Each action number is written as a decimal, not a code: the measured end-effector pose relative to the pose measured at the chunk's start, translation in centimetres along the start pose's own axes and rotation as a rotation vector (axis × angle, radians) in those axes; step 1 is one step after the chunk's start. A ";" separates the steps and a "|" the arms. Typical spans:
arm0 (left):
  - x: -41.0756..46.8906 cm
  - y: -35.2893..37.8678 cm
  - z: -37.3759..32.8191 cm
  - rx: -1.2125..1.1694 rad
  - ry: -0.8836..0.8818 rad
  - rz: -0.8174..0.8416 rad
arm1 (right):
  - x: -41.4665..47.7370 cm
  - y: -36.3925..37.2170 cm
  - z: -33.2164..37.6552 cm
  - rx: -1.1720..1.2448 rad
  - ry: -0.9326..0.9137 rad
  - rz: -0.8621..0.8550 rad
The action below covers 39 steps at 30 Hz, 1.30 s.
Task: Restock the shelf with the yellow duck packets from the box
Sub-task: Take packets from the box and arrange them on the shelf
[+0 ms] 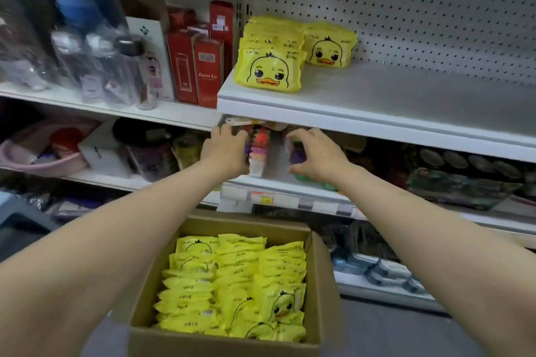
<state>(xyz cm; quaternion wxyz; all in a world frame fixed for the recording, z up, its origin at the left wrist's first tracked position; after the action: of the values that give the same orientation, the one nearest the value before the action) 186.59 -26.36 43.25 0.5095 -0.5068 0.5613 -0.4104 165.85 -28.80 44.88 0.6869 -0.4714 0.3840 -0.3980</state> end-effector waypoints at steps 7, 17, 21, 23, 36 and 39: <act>-1.2 11.0 4.5 -0.031 -0.096 0.236 | 0.3 11.5 -2.1 0.005 0.048 0.331; -3.4 25.3 4.1 -0.219 -0.190 0.631 | 0.2 26.9 -7.0 0.027 0.126 0.810; -3.8 29.5 3.9 -0.299 -0.207 0.752 | 0.1 31.6 -8.3 0.064 0.124 0.919; -4.0 31.1 4.0 -0.388 -0.228 0.804 | 0.0 33.5 -8.8 0.049 0.105 0.949; -6.4 35.9 3.7 -0.639 -0.353 0.896 | 0.4 36.7 -10.6 -0.037 -0.010 0.945; -6.1 35.7 3.8 -0.659 -0.363 0.879 | 0.3 36.1 -11.2 0.074 0.016 0.996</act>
<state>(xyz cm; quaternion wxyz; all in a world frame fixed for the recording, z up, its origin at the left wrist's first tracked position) 184.78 -14.78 8.77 0.5354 -0.4202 0.7211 0.1298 162.51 -24.25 7.48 0.8068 -0.2030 0.5535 -0.0388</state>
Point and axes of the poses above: each hand's wrist, its own x-axis towards the middle knuckle, its own y-axis out of the palm, z = x × y, the point moved 1 cm from there along x, towards the middle knuckle, and after that the axes turned 8 degrees about z, right-handed, at the moved point
